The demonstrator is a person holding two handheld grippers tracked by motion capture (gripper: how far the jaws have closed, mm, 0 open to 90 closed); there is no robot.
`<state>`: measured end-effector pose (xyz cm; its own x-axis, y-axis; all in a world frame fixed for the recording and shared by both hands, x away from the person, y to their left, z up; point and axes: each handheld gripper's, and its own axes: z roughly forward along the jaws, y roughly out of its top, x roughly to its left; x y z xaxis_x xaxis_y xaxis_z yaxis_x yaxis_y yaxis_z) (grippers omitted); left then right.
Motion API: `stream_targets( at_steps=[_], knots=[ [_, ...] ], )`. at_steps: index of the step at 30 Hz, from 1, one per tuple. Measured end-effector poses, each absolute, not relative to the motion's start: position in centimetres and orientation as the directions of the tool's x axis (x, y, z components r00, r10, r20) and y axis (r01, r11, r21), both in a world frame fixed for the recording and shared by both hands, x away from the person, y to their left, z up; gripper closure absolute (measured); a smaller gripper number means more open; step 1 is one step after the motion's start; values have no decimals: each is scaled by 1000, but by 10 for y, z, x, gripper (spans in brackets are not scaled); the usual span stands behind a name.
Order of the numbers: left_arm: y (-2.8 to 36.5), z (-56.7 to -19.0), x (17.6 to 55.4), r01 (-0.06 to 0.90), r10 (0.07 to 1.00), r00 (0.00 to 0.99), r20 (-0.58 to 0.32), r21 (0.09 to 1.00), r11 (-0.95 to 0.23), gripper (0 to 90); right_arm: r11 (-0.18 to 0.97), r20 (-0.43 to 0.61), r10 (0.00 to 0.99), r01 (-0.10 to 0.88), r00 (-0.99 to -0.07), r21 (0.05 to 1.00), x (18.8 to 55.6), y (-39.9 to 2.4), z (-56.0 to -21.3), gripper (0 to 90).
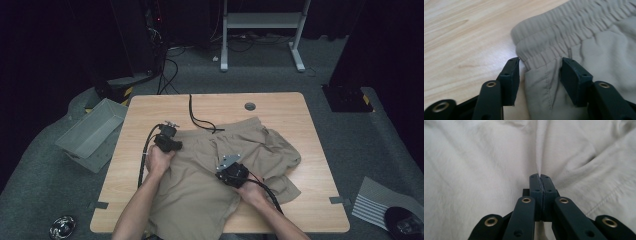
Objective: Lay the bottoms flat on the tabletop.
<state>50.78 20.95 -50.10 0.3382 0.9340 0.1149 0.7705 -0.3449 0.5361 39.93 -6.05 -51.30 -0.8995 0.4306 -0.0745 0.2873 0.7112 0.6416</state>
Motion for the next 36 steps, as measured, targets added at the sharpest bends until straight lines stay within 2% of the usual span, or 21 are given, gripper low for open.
stream_targets(
  at_steps=[7, 9, 12, 14, 17, 20, 22, 24, 26, 29, 34, 36],
  knots=[
    [206, -501, 521, 783, 940, 329, 85, 532, -322, 428, 701, -51, 438, 306, -897, 644, 391, -83, -513, 873],
    [204, -499, 515, 775, 933, 351, 77, 536, -335, 415, 685, -52, 458, 315, -887, 657, 391, -83, -512, 731],
    [205, -492, 498, 752, 924, 377, 65, 561, -346, 419, 644, -45, 490, 327, -870, 692, 394, -80, -507, 648],
    [205, -491, 492, 751, 914, 400, 72, 546, -372, 451, 622, -44, 512, 335, -858, 708, 397, -79, -504, 640],
    [203, -494, 492, 754, 904, 420, 78, 524, -395, 549, 630, -41, 508, 338, -861, 699, 401, -73, -505, 689],
    [201, -501, 500, 751, 907, 417, 56, 541, -378, 698, 684, -55, 464, 318, -884, 657, 401, -64, -515, 841],
    [195, -501, 509, 738, 901, 420, 110, 536, -410, 774, 682, -60, 455, 305, -888, 665, 401, -62, -515, 884],
    [190, -501, 517, 726, 893, 417, 171, 528, -440, 800, 680, -57, 462, 312, -885, 664, 405, -61, -515, 887],
    [189, -501, 528, 734, 903, 384, 193, 529, -426, 786, 672, -57, 478, 323, -877, 666, 411, -59, -516, 887],
    [197, -501, 534, 753, 929, 339, 150, 548, -364, 691, 657, -39, 498, 348, -866, 669, 417, -57, -516, 883],
    [211, -502, 527, 759, 933, 348, 87, 558, -336, 633, 698, -59, 442, 302, -895, 649, 408, -59, -514, 874],
    [211, -502, 526, 761, 933, 353, 75, 557, -333, 628, 695, -65, 438, 292, -897, 657, 405, -58, -511, 789]
  ],
)
